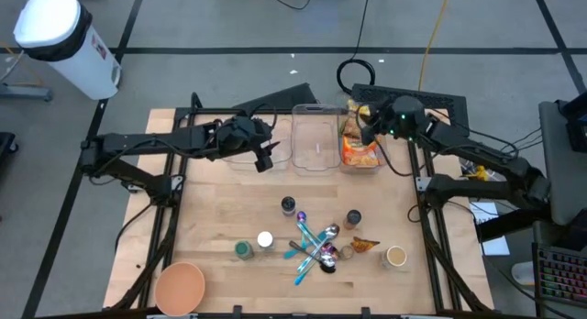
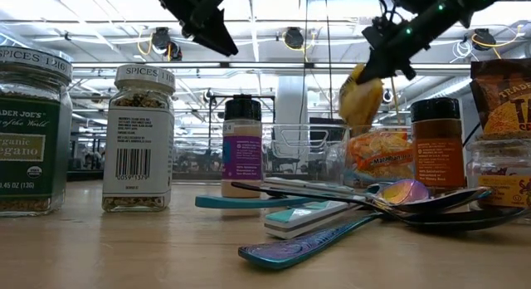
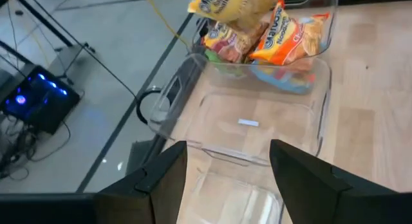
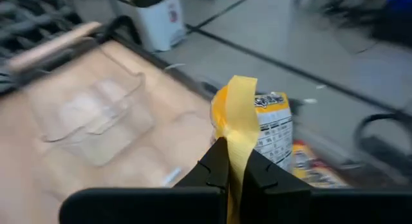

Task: Pick & Place Food Item
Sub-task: Put the yellow noodle pack into the right transparent bin, then put the orange seasoning bottle into the middle transparent bin

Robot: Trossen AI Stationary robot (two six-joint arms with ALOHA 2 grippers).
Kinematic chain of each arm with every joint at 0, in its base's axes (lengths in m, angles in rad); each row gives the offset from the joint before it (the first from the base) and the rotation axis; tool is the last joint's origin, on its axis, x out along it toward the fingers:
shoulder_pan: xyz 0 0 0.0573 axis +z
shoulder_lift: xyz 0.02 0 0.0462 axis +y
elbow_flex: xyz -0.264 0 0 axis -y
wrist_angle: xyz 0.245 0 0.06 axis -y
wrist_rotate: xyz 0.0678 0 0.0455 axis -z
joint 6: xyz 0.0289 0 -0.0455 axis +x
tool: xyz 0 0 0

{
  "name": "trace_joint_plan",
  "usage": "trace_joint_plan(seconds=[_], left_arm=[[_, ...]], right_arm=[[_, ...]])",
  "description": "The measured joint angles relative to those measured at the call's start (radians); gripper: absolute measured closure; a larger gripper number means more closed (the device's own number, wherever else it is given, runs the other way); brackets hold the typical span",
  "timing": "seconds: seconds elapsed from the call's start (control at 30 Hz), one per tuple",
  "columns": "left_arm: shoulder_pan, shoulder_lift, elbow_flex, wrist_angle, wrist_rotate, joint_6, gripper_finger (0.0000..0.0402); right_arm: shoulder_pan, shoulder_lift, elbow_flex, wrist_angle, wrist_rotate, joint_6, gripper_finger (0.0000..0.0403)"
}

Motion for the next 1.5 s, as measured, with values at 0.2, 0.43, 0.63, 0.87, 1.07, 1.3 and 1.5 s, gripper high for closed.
trace_joint_plan(seconds=[0.2,0.43,0.63,0.87,1.07,1.3,1.5], left_arm=[[0.0,0.0,-0.004,0.003,0.085,0.021,0.0172],[0.0,0.0,-0.004,-0.003,0.103,0.022,0.0172],[0.0,0.0,-0.004,0.003,0.103,0.018,0.0172],[0.0,0.0,-0.004,0.005,0.096,0.008,0.0172],[0.0,0.0,-0.004,-0.001,0.096,-0.003,0.0172],[0.0,0.0,-0.004,0.0,0.095,-0.003,0.0172],[0.0,0.0,-0.004,0.0,0.095,-0.003,0.0172]], right_arm=[[-0.119,-0.004,-0.119,0.21,-0.302,0.093,0.0403],[-0.232,-0.003,-0.244,0.232,-0.325,0.144,0.0403],[-0.251,-0.005,-0.311,0.238,-0.288,0.084,0.0397],[-0.251,-0.004,-0.326,0.226,-0.121,-0.072,0.0333],[-0.235,-0.003,-0.326,0.238,0.014,-0.24,0.0247],[-0.173,-0.044,-0.326,0.274,0.019,-0.276,0.0163],[-0.111,-0.169,-0.326,0.283,0.017,-0.27,0.0128]])
